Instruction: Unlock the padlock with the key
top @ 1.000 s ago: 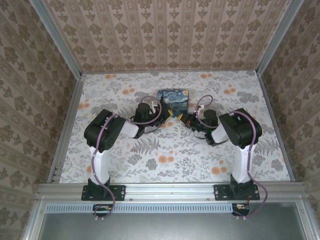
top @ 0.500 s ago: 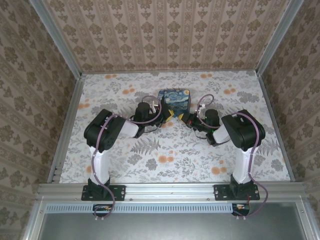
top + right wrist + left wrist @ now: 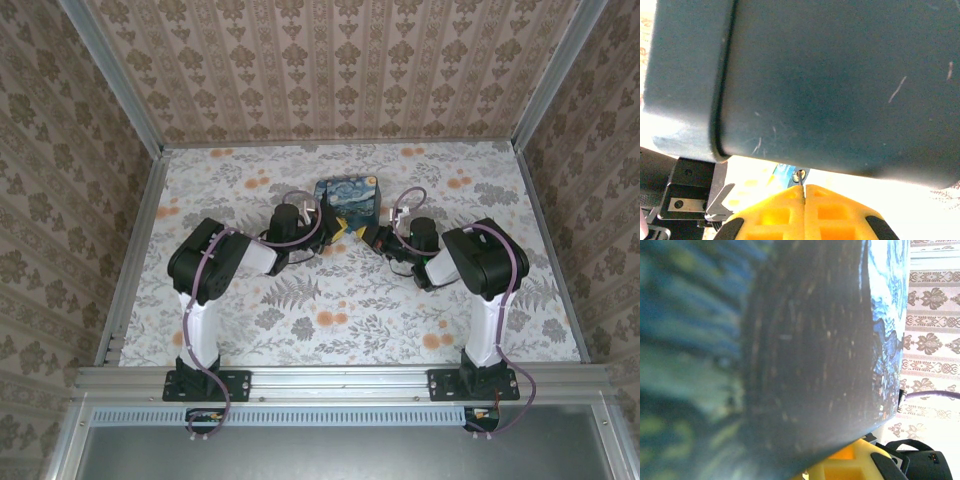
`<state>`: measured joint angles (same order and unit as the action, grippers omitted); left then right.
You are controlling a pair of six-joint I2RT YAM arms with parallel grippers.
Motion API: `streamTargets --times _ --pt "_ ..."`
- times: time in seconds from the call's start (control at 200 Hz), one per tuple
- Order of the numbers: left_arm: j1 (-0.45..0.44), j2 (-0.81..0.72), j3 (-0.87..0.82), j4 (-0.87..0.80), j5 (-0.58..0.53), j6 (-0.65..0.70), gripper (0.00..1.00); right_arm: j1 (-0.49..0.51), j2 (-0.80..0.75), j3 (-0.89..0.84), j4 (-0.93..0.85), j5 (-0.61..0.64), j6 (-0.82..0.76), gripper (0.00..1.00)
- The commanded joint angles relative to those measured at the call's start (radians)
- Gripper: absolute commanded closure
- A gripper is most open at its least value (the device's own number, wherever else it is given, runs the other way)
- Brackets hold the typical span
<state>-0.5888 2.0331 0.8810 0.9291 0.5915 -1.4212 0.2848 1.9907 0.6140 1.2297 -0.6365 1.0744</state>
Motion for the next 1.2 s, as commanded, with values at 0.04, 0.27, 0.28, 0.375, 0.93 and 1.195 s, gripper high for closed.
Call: streamTargets --times 0.04,0.27,0.28,0.375,0.93,1.195 --pt "-0.065 -0.008 0.030 -0.070 0.188 -0.016 1.00 0.016 0.028 0.066 0.065 -0.014 -0.059 1.00" --pt "-0.065 -0.059 0.049 -0.294 0.175 0.150 1.00 -0.009 0.034 0.092 0.073 -0.017 -0.011 1.00" --pt "-0.065 -0.060 0.049 -0.301 0.173 0.155 1.00 -0.010 0.034 0.093 0.073 -0.017 -0.009 1.00" --pt "-0.065 -0.062 0.052 -0.316 0.170 0.171 1.00 -0.015 0.033 0.101 0.077 -0.030 0.009 1.00" --pt "-0.082 -0.042 0.029 -0.088 0.126 -0.003 1.00 0.018 0.045 0.039 0.096 -0.033 0.128 1.00" --pt "-0.092 -0.035 0.016 0.041 0.092 -0.098 1.00 0.030 0.055 0.005 0.103 0.033 0.183 1.00"
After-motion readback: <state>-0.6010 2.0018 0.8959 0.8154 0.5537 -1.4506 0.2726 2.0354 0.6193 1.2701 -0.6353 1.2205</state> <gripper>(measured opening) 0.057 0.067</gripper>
